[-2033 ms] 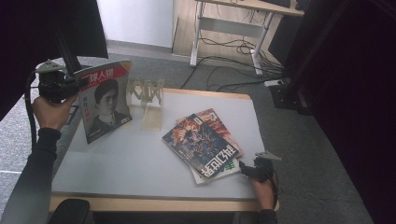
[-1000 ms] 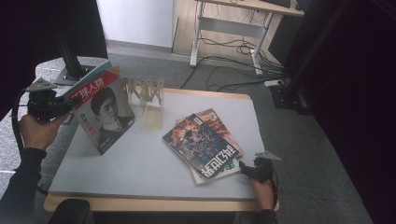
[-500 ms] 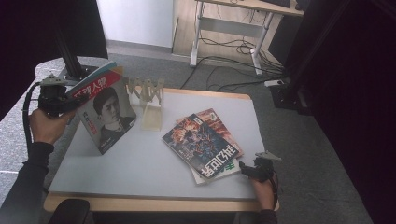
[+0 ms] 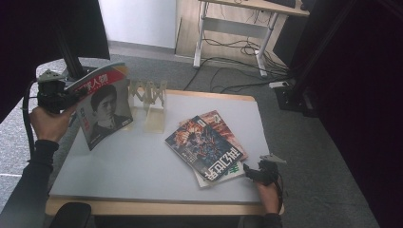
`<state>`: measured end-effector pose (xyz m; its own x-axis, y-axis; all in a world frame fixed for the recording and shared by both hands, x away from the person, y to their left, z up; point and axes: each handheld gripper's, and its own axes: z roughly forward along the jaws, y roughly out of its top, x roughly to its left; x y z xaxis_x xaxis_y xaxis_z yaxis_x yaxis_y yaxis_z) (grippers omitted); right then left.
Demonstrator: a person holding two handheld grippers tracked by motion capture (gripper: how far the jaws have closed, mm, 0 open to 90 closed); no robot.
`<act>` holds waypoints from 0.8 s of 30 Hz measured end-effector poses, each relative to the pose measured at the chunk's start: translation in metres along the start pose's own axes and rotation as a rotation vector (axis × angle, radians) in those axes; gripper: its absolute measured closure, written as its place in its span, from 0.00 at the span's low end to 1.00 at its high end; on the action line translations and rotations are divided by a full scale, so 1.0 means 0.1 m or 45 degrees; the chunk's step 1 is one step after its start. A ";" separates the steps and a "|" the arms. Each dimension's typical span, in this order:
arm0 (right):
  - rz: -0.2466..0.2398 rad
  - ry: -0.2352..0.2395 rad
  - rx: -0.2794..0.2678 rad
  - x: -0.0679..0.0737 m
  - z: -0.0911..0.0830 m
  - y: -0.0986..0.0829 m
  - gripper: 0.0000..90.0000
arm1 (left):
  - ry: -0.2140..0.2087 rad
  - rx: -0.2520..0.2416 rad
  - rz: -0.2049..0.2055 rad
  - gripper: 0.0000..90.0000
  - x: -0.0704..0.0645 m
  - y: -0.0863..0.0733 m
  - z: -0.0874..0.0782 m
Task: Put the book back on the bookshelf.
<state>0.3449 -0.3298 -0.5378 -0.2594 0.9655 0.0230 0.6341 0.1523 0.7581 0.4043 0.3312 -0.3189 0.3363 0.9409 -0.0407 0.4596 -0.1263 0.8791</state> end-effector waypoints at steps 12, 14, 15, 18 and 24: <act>0.000 0.000 -0.001 0.00 0.00 0.00 0.17 | 0.028 -0.041 -0.007 0.96 -0.05 0.14 0.09; 0.000 0.000 -0.001 0.00 0.00 0.00 0.17 | 0.029 -0.044 -0.008 0.96 -0.05 0.15 0.11; 0.000 0.000 -0.001 0.00 0.00 0.00 0.17 | 0.031 -0.049 -0.011 0.96 -0.06 0.16 0.13; 0.000 0.000 -0.001 0.00 0.00 0.00 0.17 | 0.034 -0.062 -0.017 0.96 -0.08 0.19 0.19; -0.004 0.003 -0.001 -0.01 0.00 0.00 0.17 | 0.053 -0.094 -0.026 0.96 -0.11 0.22 0.31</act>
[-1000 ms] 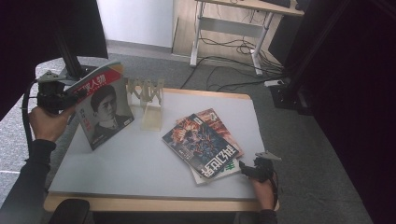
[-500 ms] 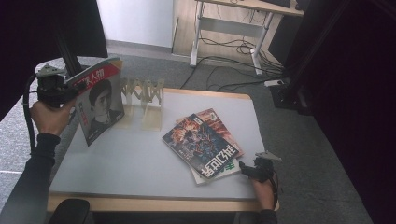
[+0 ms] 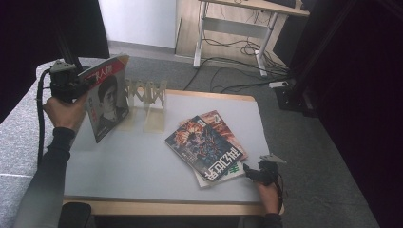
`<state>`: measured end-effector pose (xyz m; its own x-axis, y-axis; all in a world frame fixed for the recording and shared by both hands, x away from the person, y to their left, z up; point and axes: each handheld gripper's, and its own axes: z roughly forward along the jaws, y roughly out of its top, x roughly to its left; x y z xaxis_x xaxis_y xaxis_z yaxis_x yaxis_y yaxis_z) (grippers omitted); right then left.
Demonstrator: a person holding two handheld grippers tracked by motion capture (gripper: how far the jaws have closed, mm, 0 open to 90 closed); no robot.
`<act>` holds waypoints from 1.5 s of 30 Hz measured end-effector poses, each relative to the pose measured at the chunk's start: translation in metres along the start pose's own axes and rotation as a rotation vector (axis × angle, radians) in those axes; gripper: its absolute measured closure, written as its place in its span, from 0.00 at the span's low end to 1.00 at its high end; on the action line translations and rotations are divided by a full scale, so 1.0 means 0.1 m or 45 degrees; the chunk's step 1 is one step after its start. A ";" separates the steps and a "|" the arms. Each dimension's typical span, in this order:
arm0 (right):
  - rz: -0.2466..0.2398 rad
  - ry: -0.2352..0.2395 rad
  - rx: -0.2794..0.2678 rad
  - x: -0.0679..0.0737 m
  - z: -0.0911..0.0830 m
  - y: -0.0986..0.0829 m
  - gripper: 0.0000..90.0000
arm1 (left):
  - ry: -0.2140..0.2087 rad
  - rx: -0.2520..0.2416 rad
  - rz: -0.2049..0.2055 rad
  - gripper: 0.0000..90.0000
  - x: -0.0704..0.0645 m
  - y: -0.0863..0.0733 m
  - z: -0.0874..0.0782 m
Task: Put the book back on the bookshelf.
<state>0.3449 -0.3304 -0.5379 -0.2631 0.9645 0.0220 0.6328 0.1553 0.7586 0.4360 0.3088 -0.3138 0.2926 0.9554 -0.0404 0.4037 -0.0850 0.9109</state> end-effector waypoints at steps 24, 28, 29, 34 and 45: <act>-0.013 0.022 -0.025 -0.02 -0.01 -0.03 0.17 | -0.050 0.143 0.049 0.84 0.09 -0.18 0.04; -0.014 0.022 -0.025 -0.02 -0.01 -0.03 0.17 | -0.042 0.122 0.028 0.96 0.06 -0.11 0.05; -0.014 0.022 -0.025 -0.02 -0.01 -0.03 0.17 | -0.042 0.122 0.028 0.97 0.06 -0.11 0.05; -0.018 0.025 -0.024 -0.02 -0.01 -0.03 0.17 | 0.011 0.093 0.044 0.97 0.01 -0.04 0.09; -0.016 0.025 -0.027 -0.02 -0.01 -0.03 0.17 | 0.009 0.091 0.046 0.96 0.00 -0.03 0.23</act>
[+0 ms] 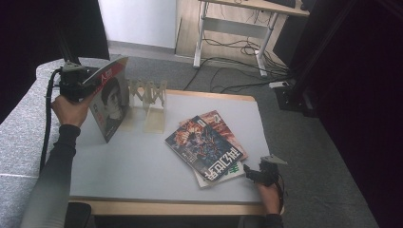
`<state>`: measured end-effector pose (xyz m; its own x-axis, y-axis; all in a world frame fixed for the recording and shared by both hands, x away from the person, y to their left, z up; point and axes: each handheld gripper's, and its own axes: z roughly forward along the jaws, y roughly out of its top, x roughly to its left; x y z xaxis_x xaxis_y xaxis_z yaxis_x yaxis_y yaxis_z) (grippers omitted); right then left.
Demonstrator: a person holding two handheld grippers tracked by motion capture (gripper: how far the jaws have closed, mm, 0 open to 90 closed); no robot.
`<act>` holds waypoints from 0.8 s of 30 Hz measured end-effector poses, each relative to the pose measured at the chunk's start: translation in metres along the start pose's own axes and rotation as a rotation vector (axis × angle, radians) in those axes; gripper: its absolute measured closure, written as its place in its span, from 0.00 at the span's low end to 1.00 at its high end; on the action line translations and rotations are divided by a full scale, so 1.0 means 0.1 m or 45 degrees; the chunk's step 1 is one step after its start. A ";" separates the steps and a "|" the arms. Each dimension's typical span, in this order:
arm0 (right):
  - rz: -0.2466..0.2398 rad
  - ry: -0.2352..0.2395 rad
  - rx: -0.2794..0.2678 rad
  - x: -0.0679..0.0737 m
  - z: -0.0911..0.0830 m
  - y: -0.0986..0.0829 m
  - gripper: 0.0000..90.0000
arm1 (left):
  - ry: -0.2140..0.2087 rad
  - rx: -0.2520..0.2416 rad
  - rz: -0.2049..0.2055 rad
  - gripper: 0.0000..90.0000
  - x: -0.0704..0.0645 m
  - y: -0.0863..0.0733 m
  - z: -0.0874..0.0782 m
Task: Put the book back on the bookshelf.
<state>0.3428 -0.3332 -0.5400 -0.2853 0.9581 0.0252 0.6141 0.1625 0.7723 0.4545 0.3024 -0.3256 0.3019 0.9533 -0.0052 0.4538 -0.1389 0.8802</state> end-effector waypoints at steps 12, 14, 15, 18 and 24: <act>0.000 0.000 0.000 0.00 0.00 0.00 0.17 | 0.036 -0.004 -0.013 0.81 0.10 -0.02 -0.09; -0.002 0.000 -0.001 0.00 0.00 0.00 0.17 | 0.029 0.007 -0.004 0.75 0.10 -0.05 -0.10; -0.002 0.000 -0.001 0.00 0.00 0.00 0.17 | 0.029 0.007 -0.004 0.73 0.10 -0.05 -0.10; -0.002 0.000 -0.001 0.00 0.00 0.00 0.17 | 0.024 0.010 0.005 0.66 0.11 -0.07 -0.11; 0.001 -0.001 -0.001 0.00 0.00 0.00 0.17 | -0.018 -0.017 -0.005 0.45 0.15 -0.13 -0.19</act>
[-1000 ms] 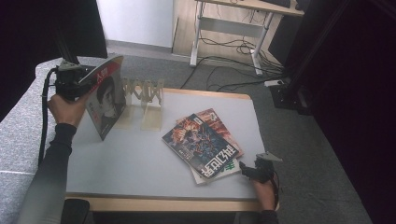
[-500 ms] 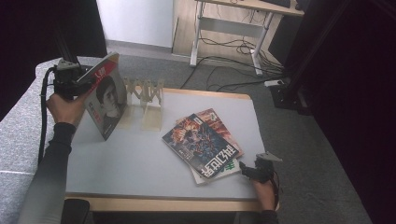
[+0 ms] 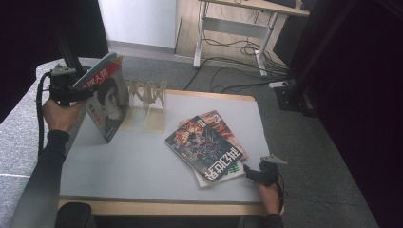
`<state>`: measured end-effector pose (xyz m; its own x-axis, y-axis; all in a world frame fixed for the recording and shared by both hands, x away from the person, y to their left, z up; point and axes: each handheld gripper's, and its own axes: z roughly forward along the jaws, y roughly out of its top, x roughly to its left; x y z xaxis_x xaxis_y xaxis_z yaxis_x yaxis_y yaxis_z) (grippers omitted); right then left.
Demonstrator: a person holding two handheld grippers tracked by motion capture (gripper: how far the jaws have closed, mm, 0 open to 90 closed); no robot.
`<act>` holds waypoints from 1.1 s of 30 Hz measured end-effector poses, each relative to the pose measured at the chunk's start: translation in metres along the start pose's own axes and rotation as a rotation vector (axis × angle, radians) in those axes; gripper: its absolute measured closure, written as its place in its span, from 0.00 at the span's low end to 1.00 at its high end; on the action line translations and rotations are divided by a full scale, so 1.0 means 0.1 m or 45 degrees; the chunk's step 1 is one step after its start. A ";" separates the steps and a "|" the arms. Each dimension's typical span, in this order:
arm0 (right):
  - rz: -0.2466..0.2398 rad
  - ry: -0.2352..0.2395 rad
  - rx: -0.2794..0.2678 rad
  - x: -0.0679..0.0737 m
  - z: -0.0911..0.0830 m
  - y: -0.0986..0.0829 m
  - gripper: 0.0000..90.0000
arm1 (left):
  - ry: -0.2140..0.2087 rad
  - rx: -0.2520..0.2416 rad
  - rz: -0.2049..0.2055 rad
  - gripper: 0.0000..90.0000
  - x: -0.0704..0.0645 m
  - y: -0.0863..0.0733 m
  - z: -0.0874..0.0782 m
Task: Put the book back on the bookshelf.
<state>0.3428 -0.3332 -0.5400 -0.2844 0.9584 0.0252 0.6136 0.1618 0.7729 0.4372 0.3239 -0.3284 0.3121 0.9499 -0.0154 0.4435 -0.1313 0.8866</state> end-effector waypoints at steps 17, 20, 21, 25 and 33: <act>0.000 0.000 0.001 0.00 0.00 0.00 0.17 | -0.079 -0.007 -0.006 0.16 0.01 -0.21 -0.19; 0.000 0.000 0.001 0.00 0.00 0.00 0.17 | -0.069 -0.002 0.001 0.15 0.01 -0.24 -0.21; 0.000 0.000 0.001 0.00 0.00 0.00 0.17 | -0.074 0.002 0.000 0.14 0.01 -0.26 -0.22; 0.000 0.001 0.001 0.00 0.00 0.00 0.17 | -0.083 0.009 0.015 0.12 -0.02 -0.32 -0.26; 0.000 0.001 0.001 0.00 0.00 0.00 0.17 | -0.094 0.022 0.056 0.04 -0.14 -0.47 -0.33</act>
<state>0.3427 -0.3332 -0.5400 -0.2850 0.9582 0.0253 0.6139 0.1622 0.7725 0.3847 0.3265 -0.3543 0.3923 0.9198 -0.0114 0.4425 -0.1779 0.8789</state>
